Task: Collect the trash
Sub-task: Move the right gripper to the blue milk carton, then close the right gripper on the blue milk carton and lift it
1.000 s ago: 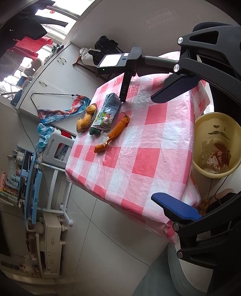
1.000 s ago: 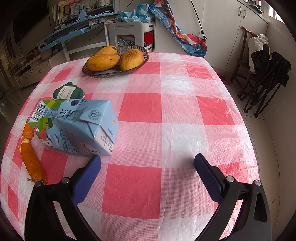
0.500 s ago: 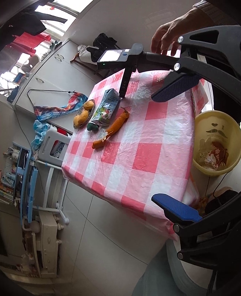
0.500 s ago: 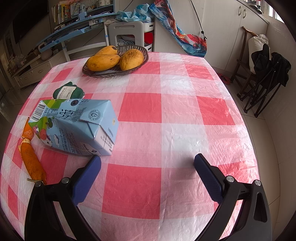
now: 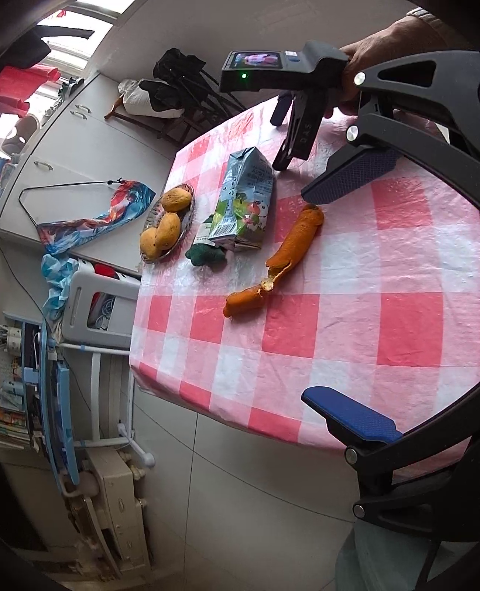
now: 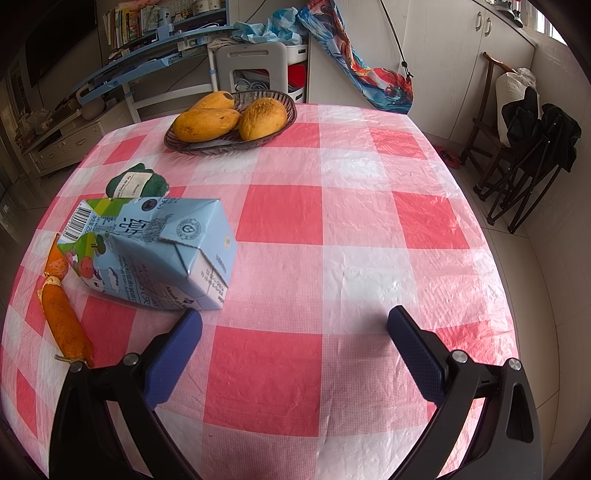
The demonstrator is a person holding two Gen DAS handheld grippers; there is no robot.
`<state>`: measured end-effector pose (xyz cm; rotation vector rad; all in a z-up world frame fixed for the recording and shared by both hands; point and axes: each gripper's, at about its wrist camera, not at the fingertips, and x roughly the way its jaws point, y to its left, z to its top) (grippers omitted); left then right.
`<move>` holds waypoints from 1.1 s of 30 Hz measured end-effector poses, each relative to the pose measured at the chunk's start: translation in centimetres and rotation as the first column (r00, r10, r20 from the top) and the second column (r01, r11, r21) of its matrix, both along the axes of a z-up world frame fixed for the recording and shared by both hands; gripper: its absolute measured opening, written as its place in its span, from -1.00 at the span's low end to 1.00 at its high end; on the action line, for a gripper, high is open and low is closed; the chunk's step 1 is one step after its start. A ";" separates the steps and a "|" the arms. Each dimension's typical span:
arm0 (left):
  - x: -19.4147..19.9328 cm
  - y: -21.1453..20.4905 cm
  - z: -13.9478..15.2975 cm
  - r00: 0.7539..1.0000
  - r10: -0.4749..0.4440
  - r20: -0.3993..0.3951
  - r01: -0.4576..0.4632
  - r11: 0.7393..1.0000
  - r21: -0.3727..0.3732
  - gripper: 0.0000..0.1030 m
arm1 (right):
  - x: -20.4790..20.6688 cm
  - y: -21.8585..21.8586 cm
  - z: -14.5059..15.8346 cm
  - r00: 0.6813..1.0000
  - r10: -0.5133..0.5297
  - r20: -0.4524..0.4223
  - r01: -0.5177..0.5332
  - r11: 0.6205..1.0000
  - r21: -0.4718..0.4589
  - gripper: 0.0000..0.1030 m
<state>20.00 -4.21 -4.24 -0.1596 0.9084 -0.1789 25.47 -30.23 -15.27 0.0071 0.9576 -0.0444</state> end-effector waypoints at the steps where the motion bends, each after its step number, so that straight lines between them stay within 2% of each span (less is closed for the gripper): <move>1: 0.1 -0.1 -0.3 1.000 0.007 -0.004 -0.007 1.000 -0.005 0.85 | -0.1 0.0 0.1 0.999 0.039 -0.029 -0.039 0.999 0.002 0.86; 3: 0.6 -0.7 -1.3 1.000 0.000 -0.022 0.000 1.000 -0.009 0.85 | -0.2 -0.4 0.7 0.996 0.062 -0.067 -0.062 0.998 0.002 0.85; 6: 1.5 -2.3 -2.4 0.999 -0.021 -0.036 0.021 1.000 0.002 0.85 | -1.9 -1.1 3.3 0.997 0.044 0.063 -0.038 0.995 -0.091 0.85; 8: 2.1 -3.1 -2.6 0.999 -0.018 -0.037 0.018 1.000 -0.013 0.85 | -2.5 -0.4 4.9 0.980 0.120 0.156 -0.099 0.986 -0.134 0.85; 10: 2.7 -3.8 -2.7 1.000 -0.012 -0.027 0.011 1.000 -0.025 0.85 | -2.5 0.7 5.6 0.952 0.227 0.204 -0.206 0.972 -0.116 0.85; 14: 3.9 -5.5 -3.1 1.000 -0.010 -0.015 0.011 1.000 0.022 0.85 | -1.2 3.4 5.1 0.923 0.336 0.190 -0.312 0.939 -0.142 0.85; 21: 4.7 -6.0 -4.3 0.999 -0.035 -0.042 0.039 0.995 0.087 0.85 | 1.1 4.4 4.8 0.920 0.341 0.193 -0.337 0.940 -0.055 0.86; 24: 4.7 -5.7 -4.6 0.997 -0.054 -0.049 0.058 0.994 0.090 0.85 | 1.8 4.4 4.6 0.920 0.343 0.187 -0.346 0.938 -0.022 0.86; 33: 4.2 -5.8 -4.9 0.992 -0.114 -0.058 0.119 0.989 0.083 0.85 | 2.8 5.3 4.1 0.910 0.381 0.165 -0.384 0.923 -0.010 0.85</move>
